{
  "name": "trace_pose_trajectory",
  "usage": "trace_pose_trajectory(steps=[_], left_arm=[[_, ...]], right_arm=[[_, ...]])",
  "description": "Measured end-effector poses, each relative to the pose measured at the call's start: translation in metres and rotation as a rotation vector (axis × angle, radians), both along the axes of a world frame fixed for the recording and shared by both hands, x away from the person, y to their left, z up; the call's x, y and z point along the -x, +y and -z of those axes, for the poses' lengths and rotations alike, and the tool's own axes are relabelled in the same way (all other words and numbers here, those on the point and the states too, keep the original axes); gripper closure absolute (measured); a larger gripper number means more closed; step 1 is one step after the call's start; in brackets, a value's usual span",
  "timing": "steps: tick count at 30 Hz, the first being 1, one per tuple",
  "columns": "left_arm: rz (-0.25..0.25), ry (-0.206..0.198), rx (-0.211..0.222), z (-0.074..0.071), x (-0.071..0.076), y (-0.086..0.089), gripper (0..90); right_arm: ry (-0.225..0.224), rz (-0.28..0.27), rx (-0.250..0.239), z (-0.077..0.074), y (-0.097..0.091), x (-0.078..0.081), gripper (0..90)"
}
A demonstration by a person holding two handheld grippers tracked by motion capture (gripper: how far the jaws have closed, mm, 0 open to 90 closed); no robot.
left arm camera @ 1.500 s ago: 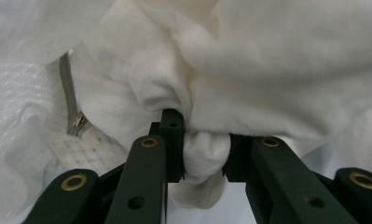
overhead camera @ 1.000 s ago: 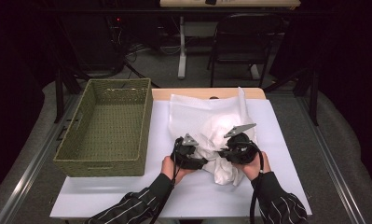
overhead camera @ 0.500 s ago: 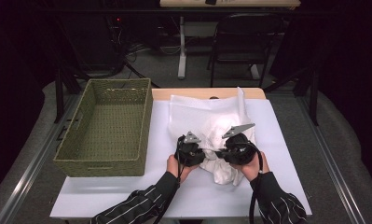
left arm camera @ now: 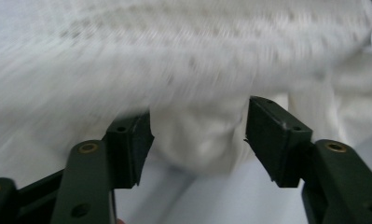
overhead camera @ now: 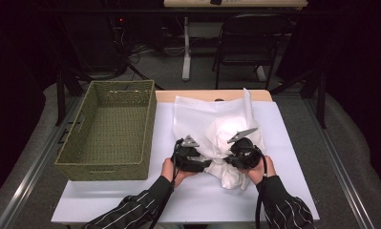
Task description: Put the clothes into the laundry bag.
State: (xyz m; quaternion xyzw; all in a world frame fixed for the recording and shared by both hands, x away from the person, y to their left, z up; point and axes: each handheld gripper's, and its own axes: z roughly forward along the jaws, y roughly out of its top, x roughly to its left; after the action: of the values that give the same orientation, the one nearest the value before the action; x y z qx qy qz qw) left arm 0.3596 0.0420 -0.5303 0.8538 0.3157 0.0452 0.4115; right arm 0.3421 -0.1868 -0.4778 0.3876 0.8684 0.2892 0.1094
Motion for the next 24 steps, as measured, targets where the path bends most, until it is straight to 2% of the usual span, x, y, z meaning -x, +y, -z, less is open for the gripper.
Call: trace_pose_trajectory(steps=[4,7,11,13,18,20,21,24], left_arm=[[-0.028,-0.012,-0.078,0.002,0.007,0.013,38.3],[-0.079,-0.016,-0.133,0.004,0.005,0.014,42.9],[-0.13,-0.007,-0.156,0.013,-0.001,0.012,48.9],[-0.146,0.003,-0.152,0.017,-0.006,0.01,51.9],[-0.188,0.054,-0.089,0.025,-0.02,0.003,55.4],[-0.192,0.06,-0.076,0.025,-0.025,0.0,55.3],[-0.205,0.062,-0.054,0.026,-0.026,-0.002,55.2],[-0.209,0.054,-0.057,0.027,-0.029,-0.006,57.5]], right_arm=[[0.002,0.008,0.011,0.0,0.0,-0.001,89.2],[0.002,0.012,0.012,-0.001,-0.001,-0.001,89.2],[-0.003,0.011,0.009,-0.001,-0.002,-0.001,89.1],[-0.006,0.008,0.009,-0.001,-0.003,-0.001,89.2],[-0.009,0.007,0.008,-0.001,-0.002,-0.001,89.0],[-0.009,0.009,0.003,-0.002,-0.002,0.0,89.0],[-0.012,0.008,0.004,-0.002,-0.002,0.0,88.9],[-0.021,0.001,0.004,-0.003,-0.002,0.001,88.8]])
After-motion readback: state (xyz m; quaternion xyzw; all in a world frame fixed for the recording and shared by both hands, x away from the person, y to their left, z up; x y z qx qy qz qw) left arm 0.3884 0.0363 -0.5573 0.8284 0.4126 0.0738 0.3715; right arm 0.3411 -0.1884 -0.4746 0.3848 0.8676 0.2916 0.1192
